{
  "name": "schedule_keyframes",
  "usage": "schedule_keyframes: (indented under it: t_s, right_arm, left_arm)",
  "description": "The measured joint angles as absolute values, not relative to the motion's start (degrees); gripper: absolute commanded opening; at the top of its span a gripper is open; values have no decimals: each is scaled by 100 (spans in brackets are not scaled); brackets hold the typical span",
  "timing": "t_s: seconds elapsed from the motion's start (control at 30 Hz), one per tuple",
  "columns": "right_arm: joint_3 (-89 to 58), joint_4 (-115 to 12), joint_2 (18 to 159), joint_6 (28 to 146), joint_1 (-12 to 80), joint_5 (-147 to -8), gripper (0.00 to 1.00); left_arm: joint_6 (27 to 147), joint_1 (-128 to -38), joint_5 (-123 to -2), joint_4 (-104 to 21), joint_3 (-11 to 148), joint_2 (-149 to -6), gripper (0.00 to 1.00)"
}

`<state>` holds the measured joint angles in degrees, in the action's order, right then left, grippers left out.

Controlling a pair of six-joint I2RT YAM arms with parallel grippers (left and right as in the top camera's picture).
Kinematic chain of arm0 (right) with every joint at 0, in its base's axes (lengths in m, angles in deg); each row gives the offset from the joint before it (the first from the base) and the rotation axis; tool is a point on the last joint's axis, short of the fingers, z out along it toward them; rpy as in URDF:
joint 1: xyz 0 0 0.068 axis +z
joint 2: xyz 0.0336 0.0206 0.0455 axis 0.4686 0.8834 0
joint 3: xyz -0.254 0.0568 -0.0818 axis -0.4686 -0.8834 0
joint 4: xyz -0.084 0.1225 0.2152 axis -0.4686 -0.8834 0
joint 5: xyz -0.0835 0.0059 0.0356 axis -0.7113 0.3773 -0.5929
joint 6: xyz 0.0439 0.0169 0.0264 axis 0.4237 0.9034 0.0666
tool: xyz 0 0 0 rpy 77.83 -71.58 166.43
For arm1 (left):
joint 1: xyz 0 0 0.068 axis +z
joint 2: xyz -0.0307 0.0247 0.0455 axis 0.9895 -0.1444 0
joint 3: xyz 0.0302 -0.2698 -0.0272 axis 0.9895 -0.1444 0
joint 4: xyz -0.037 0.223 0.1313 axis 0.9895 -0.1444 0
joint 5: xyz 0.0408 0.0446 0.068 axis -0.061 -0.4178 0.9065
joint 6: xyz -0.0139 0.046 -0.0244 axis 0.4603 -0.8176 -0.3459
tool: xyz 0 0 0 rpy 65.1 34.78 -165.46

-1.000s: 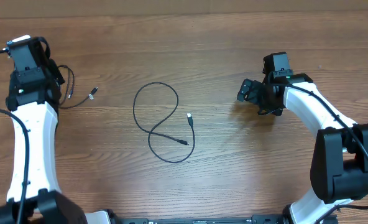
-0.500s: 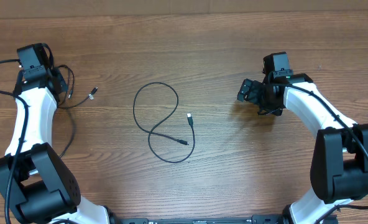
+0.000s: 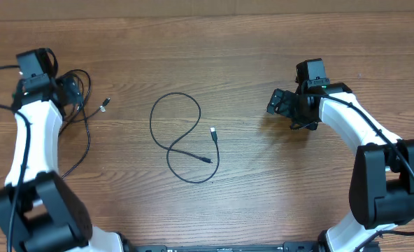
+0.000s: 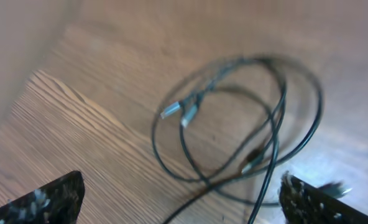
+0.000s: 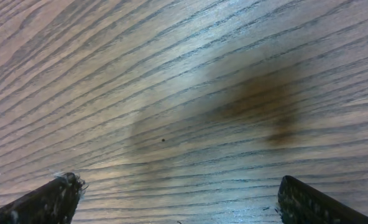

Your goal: Untangle cables

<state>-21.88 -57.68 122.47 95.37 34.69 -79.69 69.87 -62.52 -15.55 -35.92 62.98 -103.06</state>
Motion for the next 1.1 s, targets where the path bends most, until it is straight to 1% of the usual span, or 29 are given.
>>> schedule_keyframes:
  t_s: [0.17, 0.3, 0.43, 0.6, 0.7, 0.9, 1.1]
  right_arm:
    - [-2188, -5770, 12247, 9537, 3469, -7971, 100]
    - [-2188, -5772, 12249, 9537, 3469, -7969, 100]
    - [-2188, -5772, 12249, 9539, 3469, -7969, 100]
    - [-2188, -5770, 12249, 9539, 3469, -7967, 100]
    - [-2188, -5770, 12249, 9539, 3469, -7967, 100]
    - [-2188, -5768, 12247, 9537, 3469, -7969, 100]
    - [-2188, -5770, 12247, 9537, 3469, -7969, 100]
  left_arm:
    - [7015, -6252, -1682, -3356, 6304, -9309, 100]
    - [7227, -6252, -2237, -3452, 6326, -8680, 99]
    - [7470, -6252, -3417, -3681, 6337, -8306, 100]
    - [7599, -6289, -5321, -3874, 6337, -8269, 100]
    - [7636, -6418, -6016, -4195, 6337, -8269, 100]
    - [7640, -6870, -6598, -5001, 6337, -8269, 100]
    - [7638, -7294, -6609, -5430, 6337, -8269, 100]
